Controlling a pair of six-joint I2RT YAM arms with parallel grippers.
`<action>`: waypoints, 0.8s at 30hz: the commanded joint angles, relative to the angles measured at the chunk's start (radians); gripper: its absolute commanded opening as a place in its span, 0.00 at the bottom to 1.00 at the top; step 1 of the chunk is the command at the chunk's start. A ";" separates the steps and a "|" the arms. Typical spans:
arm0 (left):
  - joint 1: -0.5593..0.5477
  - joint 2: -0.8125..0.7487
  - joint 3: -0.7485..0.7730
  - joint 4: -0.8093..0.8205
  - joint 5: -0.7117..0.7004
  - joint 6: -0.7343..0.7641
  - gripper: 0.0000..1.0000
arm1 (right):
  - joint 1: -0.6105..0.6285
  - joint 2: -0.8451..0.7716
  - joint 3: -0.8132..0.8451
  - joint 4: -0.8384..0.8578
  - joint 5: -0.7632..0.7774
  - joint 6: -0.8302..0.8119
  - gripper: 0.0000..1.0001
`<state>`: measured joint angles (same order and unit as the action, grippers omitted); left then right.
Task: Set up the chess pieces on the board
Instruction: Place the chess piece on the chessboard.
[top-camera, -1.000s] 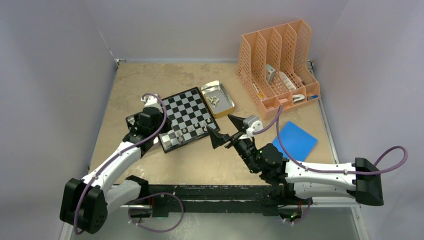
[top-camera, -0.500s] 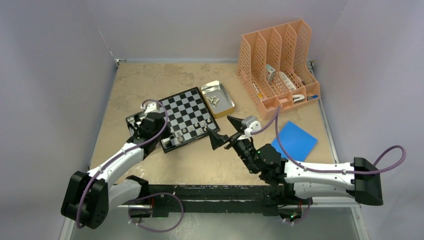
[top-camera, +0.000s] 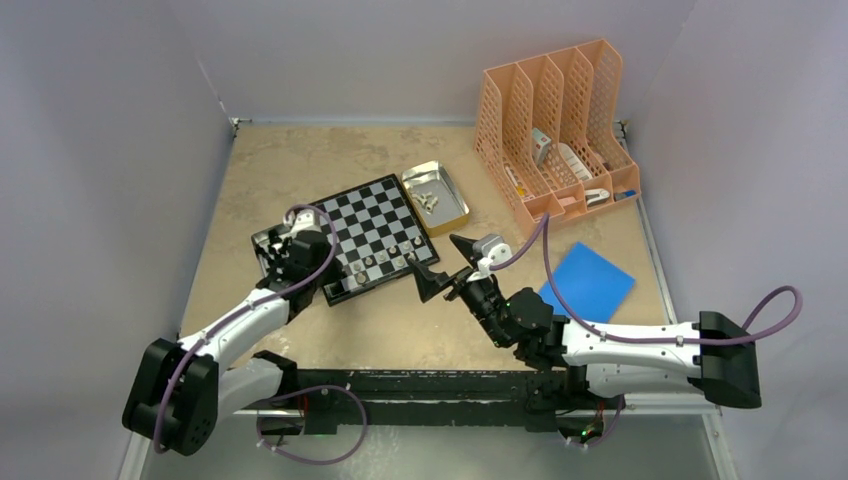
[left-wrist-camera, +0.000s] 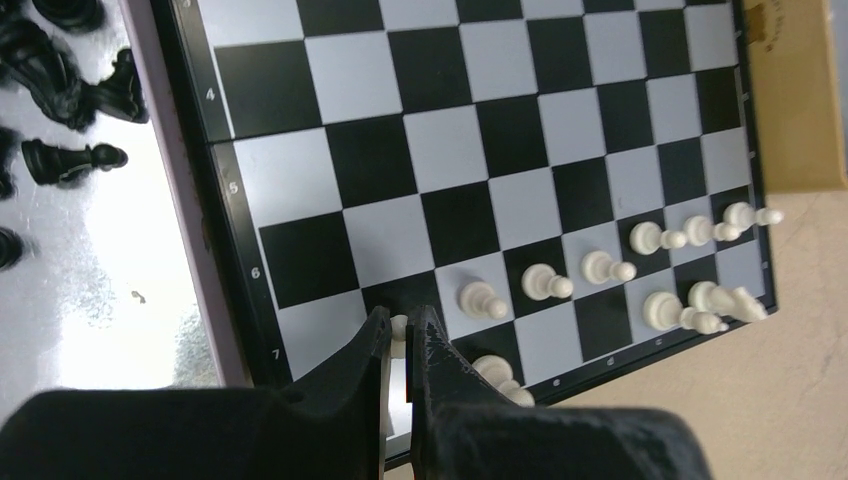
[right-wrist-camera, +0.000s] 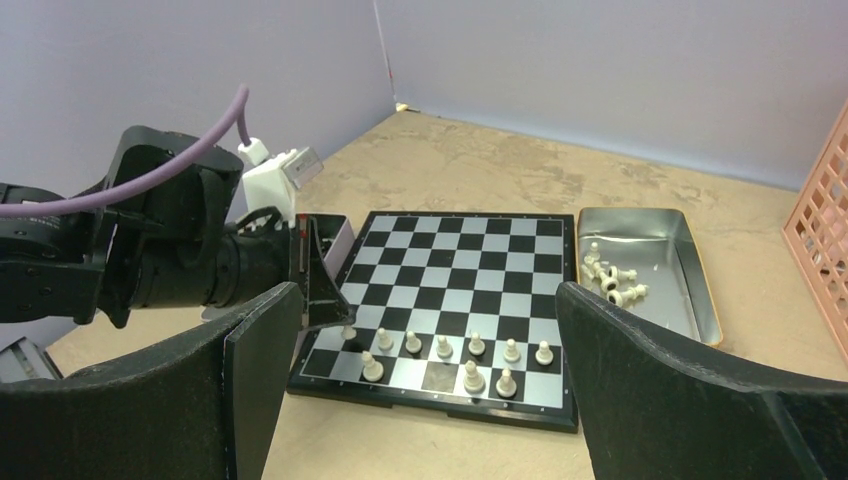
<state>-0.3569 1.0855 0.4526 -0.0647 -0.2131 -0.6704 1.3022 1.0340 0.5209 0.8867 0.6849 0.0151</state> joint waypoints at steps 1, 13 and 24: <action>-0.016 0.009 -0.024 0.049 0.011 -0.014 0.05 | 0.003 -0.010 0.020 0.044 -0.001 -0.009 0.99; -0.020 -0.047 -0.086 0.141 -0.058 0.016 0.07 | 0.003 0.002 0.024 0.038 -0.001 -0.010 0.99; -0.020 -0.048 -0.101 0.182 -0.038 0.032 0.09 | 0.003 0.028 0.034 0.033 -0.003 -0.009 0.99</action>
<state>-0.3737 1.0527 0.3611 0.0494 -0.2573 -0.6594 1.3022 1.0618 0.5213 0.8825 0.6849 0.0151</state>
